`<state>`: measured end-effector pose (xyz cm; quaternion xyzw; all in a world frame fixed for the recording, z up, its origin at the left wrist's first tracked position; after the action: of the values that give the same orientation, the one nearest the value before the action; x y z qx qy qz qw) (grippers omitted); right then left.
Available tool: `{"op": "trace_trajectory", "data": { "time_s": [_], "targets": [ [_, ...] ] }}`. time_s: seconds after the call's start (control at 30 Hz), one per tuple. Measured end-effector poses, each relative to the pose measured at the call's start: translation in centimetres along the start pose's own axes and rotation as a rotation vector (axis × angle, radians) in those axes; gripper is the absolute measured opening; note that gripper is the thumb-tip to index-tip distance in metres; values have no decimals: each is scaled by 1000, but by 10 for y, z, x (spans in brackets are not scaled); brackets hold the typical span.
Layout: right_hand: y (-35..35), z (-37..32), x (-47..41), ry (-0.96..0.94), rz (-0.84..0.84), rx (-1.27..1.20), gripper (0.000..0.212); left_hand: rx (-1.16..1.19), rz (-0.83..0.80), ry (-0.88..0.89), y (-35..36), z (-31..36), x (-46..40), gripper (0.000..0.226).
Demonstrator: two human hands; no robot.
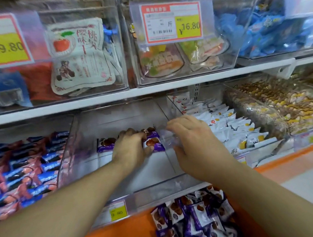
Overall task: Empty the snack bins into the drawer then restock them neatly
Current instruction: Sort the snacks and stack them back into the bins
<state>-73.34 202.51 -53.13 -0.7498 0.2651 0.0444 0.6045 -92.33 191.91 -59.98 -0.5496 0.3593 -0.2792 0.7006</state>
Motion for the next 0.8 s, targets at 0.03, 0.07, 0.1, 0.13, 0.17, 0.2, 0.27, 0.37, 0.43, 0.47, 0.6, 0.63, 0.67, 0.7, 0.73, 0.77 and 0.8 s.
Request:
{"op": "trace_trajectory", "data": {
  "time_s": [0.03,0.07,0.1,0.13,0.17,0.2,0.27,0.37,0.43,0.47,0.6,0.63,0.67,0.7,0.73,0.77,0.8],
  "targets": [
    [0,3,0,4,2,-6,45,-20,-14,1,1,2,0,47],
    [0,5,0,5,6,-10,45,-29,-28,-1,1,3,0,47],
    [0,6,0,2,11,-12,45,-30,-43,2,2,3,0,49],
    [0,6,0,-2,14,-9,45,-28,-56,12,2,4,0,52],
    [0,6,1,-7,19,-2,45,-20,-77,24,2,5,1,56],
    [0,6,2,-12,22,7,46,-5,-103,31,0,7,1,60],
    [-2,6,3,-21,12,19,50,67,-121,27,-6,9,3,66],
    [-18,1,8,-71,-4,-15,50,211,-42,68,-28,18,17,59],
    [-37,-6,21,-160,18,-121,39,334,68,172,-53,33,45,48],
    [-47,-11,32,-179,6,-197,33,413,102,224,-66,43,68,39],
    [-36,-10,94,-122,-270,-344,14,510,-37,449,-64,67,168,21],
    [-18,1,112,-89,-340,-317,13,484,-101,451,-41,64,185,23],
    [2,15,128,-48,-400,-275,14,471,-151,430,-14,61,198,25],
    [23,31,142,-3,-456,-211,18,471,-194,400,15,56,206,28],
    [43,47,152,37,-517,-125,27,476,-242,367,45,51,209,32],
    [63,62,160,74,-586,-42,40,469,-288,330,70,49,209,38],
    [81,76,165,115,-656,18,54,458,-313,295,92,48,206,44]
  ]
}}
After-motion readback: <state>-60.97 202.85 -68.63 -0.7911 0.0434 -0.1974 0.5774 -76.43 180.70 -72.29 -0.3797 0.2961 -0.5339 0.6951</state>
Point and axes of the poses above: each hand's wrist, its own x-axis away from the middle knuckle, its own y-axis out of the palm, z = x × y, the point moved 2 cm from there along -x, towards the middle knuckle, and after that the axes turned 6 degrees about y, right-handed, at the moved point
